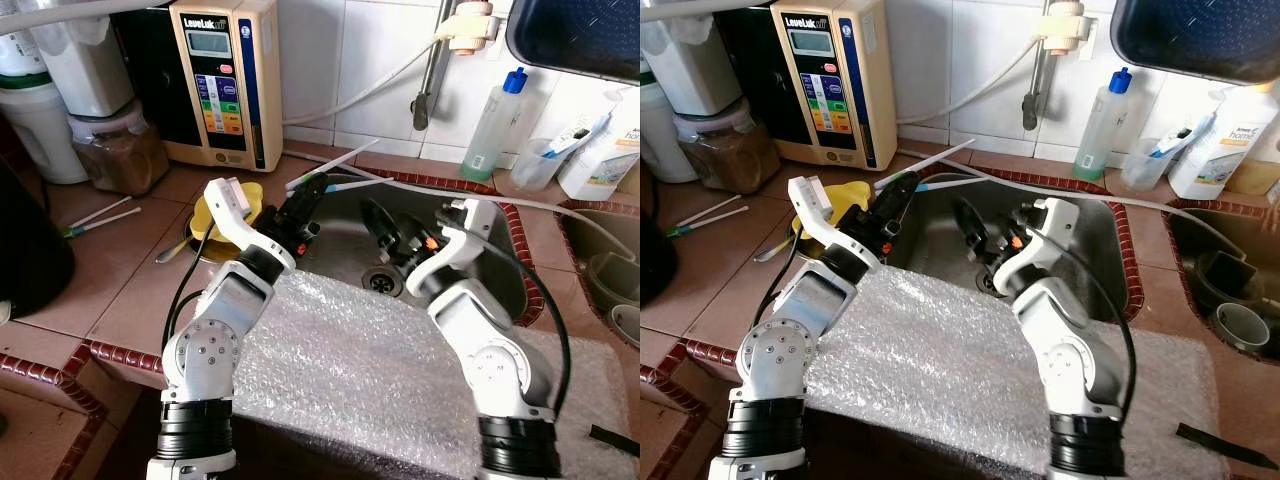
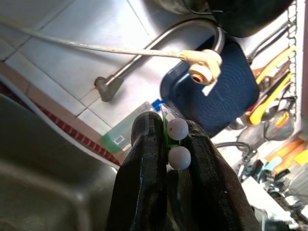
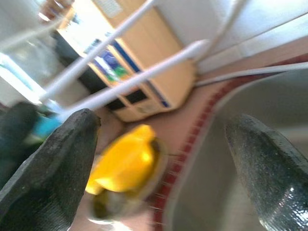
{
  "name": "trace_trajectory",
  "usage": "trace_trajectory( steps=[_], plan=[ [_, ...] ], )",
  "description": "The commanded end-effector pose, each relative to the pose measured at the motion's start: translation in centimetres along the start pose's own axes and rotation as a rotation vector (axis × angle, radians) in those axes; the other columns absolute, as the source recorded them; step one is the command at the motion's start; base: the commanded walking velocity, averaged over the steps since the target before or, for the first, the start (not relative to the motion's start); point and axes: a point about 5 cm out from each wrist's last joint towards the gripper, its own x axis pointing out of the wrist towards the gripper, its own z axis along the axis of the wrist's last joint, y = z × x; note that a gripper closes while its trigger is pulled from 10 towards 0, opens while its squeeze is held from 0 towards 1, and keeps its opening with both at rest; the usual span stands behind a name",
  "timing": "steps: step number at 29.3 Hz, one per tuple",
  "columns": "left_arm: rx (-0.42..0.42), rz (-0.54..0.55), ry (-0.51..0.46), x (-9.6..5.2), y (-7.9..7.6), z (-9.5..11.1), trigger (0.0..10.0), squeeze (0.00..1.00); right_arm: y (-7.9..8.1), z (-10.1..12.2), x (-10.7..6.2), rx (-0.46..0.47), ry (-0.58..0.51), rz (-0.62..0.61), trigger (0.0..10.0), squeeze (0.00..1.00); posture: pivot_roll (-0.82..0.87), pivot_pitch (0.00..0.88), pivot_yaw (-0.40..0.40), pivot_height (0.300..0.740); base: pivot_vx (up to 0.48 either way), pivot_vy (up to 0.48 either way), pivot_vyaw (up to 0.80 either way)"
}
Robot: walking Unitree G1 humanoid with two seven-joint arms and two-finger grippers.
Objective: Kitchen organization
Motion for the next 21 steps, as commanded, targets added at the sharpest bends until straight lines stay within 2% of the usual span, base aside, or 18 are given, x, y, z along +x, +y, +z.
trace_trajectory(
  steps=[1, 5, 7, 8, 9, 10, 11, 12, 13, 14, 19, 20, 21],
  plan=[
    [0.007, -0.040, 0.006, 0.1, -0.8, 0.0, 0.0, 0.00, 0.3, 0.2, 0.3, 0.073, -0.011, 0.035, 10.0, 0.00, 0.00, 0.000, 0.004, 0.740, 0.000, 0.000, 0.00],
    [0.003, -0.038, -0.006, 0.0, -0.7, 0.3, 0.0, 0.00, 1.0, 0.3, 0.6, 0.095, -0.012, 0.075, 10.0, 0.00, 0.00, 0.000, 0.000, 0.740, 0.000, 0.000, 0.00],
    [0.003, -0.044, 0.002, 0.0, -0.8, 0.2, 0.0, 0.00, 1.1, 0.5, 0.6, 0.063, -0.003, 0.093, 10.0, 0.00, 0.00, 0.000, -0.001, 0.740, 0.000, 0.000, 0.00],
    [0.003, -0.045, 0.002, 0.0, -0.8, 0.2, 0.0, 0.00, 1.2, 0.5, 0.6, -0.065, 0.017, 0.102, 10.0, 0.00, 0.00, 0.000, -0.001, 0.740, 0.000, 0.000, 0.00],
    [0.004, -0.042, 0.002, 0.0, -0.8, 0.2, 0.0, 0.00, 1.5, 0.4, 0.5, -0.279, 0.063, 0.134, 10.0, 0.00, 0.00, 0.000, -0.001, 0.740, 0.000, 0.000, 0.00],
    [0.004, -0.042, 0.002, 0.0, -0.7, 0.1, 0.0, 0.00, 1.5, 0.3, 0.5, -0.335, 0.078, 0.145, 10.0, 0.00, 0.00, 0.000, 0.003, 0.740, 0.000, 0.000, 0.00],
    [0.004, -0.042, 0.002, 0.0, -0.7, 0.1, 0.0, 0.00, 1.5, 0.3, 0.5, -0.335, 0.078, 0.145, 10.0, 0.00, 0.00, 0.000, 0.003, 0.740, 0.000, 0.000, 0.00],
    [0.005, -0.037, 0.002, 0.0, -0.7, 0.1, 0.0, 0.00, 1.2, 0.6, 0.2, -0.498, 0.090, 0.152, 10.0, 0.00, 0.00, 0.000, 0.002, 0.740, 0.000, 0.000, 0.00],
    [0.006, -0.034, 0.003, 0.0, -0.7, 0.1, 0.0, 0.00, 1.2, 0.7, 0.1, -0.565, 0.095, 0.157, 10.0, 0.00, 0.00, 0.000, 0.002, 0.740, 0.000, 0.000, 0.00],
    [0.013, -0.031, 0.004, 0.0, -0.6, 0.1, 0.0, 0.00, 1.0, 0.9, -0.2, -0.726, 0.108, 0.167, 10.0, 0.00, 0.00, 0.000, 0.003, 0.740, 0.000, 0.000, 0.00],
    [0.013, -0.032, 0.015, 0.0, -0.7, -0.2, 0.0, 0.00, 0.0, 1.2, -1.2, -1.062, 0.117, 0.183, 10.0, 0.00, -0.01, 0.000, 0.004, 0.740, 0.000, 0.000, 0.00],
    [0.014, -0.037, 0.021, 0.0, -0.7, -0.3, 0.0, 0.00, -0.3, 1.1, -1.2, -1.096, 0.122, 0.176, 10.0, 0.00, -0.01, 0.000, 0.004, 0.740, 0.000, 0.000, 0.00],
    [0.016, -0.047, 0.031, 0.1, -0.9, -0.4, 0.0, 0.00, -0.5, 1.0, -1.2, -1.181, 0.120, 0.182, 10.0, 0.00, -0.01, 0.000, 0.005, 0.740, 0.000, 0.000, 0.00]
  ],
)
